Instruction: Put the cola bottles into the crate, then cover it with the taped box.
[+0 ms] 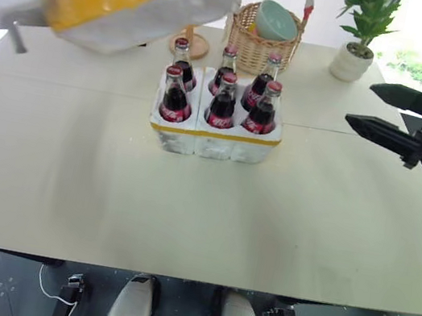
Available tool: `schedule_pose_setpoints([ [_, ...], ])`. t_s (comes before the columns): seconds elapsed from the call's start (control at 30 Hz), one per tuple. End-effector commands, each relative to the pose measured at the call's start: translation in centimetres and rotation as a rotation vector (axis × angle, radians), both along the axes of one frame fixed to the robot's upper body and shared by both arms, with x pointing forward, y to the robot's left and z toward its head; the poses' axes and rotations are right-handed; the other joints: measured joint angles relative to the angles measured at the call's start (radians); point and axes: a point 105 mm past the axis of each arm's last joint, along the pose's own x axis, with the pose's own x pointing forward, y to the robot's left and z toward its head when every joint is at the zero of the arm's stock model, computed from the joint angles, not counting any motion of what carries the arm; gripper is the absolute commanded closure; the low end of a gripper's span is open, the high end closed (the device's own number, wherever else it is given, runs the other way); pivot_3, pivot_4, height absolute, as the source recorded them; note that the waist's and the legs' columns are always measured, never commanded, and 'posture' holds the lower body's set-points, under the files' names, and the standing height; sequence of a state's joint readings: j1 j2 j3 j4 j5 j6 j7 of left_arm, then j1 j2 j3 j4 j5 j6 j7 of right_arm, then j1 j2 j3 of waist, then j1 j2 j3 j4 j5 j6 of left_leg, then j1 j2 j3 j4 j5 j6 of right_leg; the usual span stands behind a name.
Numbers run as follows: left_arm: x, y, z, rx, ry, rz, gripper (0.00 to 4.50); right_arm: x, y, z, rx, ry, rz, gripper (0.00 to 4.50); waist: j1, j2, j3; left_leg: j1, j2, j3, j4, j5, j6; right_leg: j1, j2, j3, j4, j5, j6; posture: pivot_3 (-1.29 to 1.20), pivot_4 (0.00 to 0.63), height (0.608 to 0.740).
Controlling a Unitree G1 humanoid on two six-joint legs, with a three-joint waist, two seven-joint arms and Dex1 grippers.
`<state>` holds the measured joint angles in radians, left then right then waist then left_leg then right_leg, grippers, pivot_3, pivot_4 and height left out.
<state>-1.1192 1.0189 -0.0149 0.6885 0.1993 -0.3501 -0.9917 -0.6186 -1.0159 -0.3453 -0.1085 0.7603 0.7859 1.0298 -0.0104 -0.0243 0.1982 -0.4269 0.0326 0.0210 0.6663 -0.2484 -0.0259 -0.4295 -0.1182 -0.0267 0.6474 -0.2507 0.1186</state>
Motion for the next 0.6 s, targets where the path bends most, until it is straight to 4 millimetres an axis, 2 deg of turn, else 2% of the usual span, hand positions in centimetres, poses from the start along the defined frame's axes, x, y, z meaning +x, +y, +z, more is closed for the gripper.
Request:
schedule_pose_setpoints([
  [0.03, 0.2, -2.7, 2.2, 0.078, -0.234, -0.015, 4.17, -1.0, -0.2, 0.7, -0.008, -0.031, 0.013, 0.00, 0.000, 0.000, 0.000, 0.000, 0.000, 0.000, 0.000, 0.000, 0.000, 0.000, 0.000, 0.000, 0.000, 0.000, 0.000, 0.00, 0.150, 0.736],
  [0.17, 0.7, -5.1, 0.6, 0.233, -0.340, -0.070, 4.17, -1.2, -0.4, 0.2, 0.012, -0.013, -0.006, 0.00, -0.001, 0.000, 0.000, 0.000, 0.000, 0.000, 0.000, 0.000, 0.000, 0.000, 0.000, 0.000, 0.000, 0.000, 0.000, 0.00, 0.150, 0.736],
  [0.33, 0.6, -7.1, -1.0, 0.249, -0.409, -0.159, 4.17, -1.5, -0.4, -2.3, -0.026, 0.037, -0.026, 0.00, 0.001, 0.000, 0.000, 0.000, 0.000, 0.000, 0.000, 0.000, 0.000, 0.000, 0.000, 0.000, 0.000, 0.000, 0.000, 0.00, 0.150, 0.736],
  [0.5, 0.7, -7.3, -2.3, 0.276, -0.401, -0.164, 4.17, -1.8, 0.0, -3.4, -0.006, 0.063, -0.030, 0.00, 0.001, 0.000, 0.000, 0.000, 0.000, 0.000, 0.000, 0.000, 0.000, 0.000, 0.000, 0.000, 0.000, 0.000, 0.000, 0.00, 0.150, 0.736],
  [0.6, 0.6, -7.9, -2.1, 0.294, -0.452, -0.166, 4.17, -2.0, 0.6, -3.6, 0.023, 0.074, -0.017, 0.00, 0.001, 0.000, 0.000, 0.000, 0.000, 0.000, 0.000, 0.000, 0.000, 0.000, 0.000, 0.000, 0.000, 0.000, 0.000, 0.00, 0.150, 0.736],
])
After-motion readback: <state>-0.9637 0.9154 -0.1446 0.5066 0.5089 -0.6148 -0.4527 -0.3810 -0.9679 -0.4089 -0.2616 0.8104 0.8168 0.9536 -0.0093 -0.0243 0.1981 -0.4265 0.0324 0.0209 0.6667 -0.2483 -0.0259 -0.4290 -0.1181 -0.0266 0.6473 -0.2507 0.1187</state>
